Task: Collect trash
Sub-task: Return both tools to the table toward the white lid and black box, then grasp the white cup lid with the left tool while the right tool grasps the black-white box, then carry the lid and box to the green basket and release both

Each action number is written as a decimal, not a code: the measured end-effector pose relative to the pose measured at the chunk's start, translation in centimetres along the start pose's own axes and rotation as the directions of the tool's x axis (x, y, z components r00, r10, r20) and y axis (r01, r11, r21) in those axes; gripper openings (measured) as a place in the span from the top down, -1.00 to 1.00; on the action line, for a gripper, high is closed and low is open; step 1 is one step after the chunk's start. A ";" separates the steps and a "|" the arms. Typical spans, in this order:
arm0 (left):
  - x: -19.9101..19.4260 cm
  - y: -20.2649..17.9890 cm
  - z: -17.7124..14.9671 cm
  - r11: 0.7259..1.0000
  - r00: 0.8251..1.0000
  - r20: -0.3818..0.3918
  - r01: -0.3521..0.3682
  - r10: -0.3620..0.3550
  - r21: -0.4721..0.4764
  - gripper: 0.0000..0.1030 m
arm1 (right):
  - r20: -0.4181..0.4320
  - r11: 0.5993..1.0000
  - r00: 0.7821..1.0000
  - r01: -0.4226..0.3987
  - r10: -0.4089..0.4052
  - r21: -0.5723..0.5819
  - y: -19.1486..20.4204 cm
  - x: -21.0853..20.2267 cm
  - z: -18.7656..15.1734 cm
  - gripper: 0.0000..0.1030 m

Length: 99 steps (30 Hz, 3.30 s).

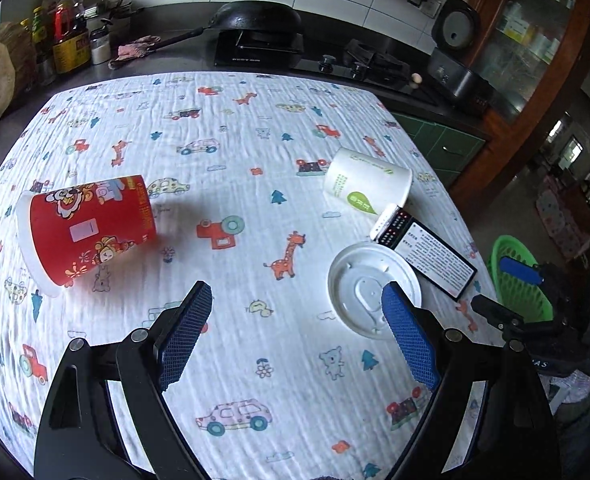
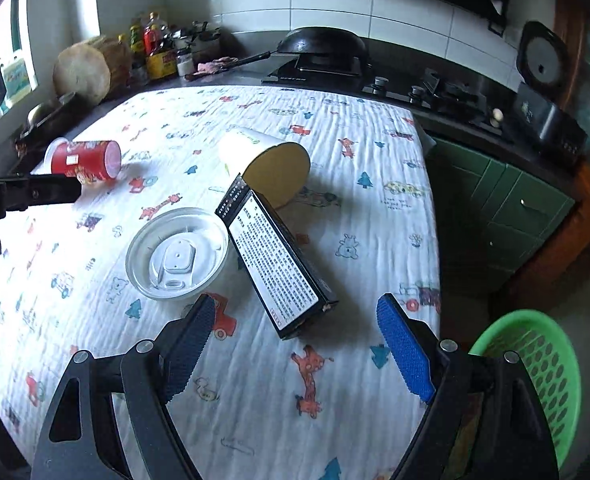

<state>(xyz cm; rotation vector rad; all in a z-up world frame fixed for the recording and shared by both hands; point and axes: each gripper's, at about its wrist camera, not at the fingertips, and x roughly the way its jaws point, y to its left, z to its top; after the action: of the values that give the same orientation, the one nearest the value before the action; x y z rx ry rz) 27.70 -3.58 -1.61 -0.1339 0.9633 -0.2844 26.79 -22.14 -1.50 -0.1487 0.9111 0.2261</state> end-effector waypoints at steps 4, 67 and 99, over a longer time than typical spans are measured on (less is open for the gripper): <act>0.6 1.1 -0.2 1.000 1.000 -0.012 0.001 -0.001 -0.019 -0.66 | -0.011 0.991 0.999 0.033 -0.035 -0.127 1.7 1.6 0.9 -0.55; 5.0 -9.1 -1.2 0.971 0.980 -0.110 0.181 -0.165 0.159 0.91 | -0.084 0.925 0.986 0.167 -0.147 0.341 -14.3 -6.3 -10.9 0.18; 7.4 -30.9 -2.7 0.866 0.915 -0.225 0.393 -0.335 0.310 0.91 | -0.052 0.816 0.954 0.279 -0.294 0.505 -20.8 -12.3 -18.5 -0.30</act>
<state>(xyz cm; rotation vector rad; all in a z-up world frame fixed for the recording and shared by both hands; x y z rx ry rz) 23.92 -35.24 -1.67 0.0370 1.0329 -0.8254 10.68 -47.99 -2.21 0.2102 0.8787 -0.3000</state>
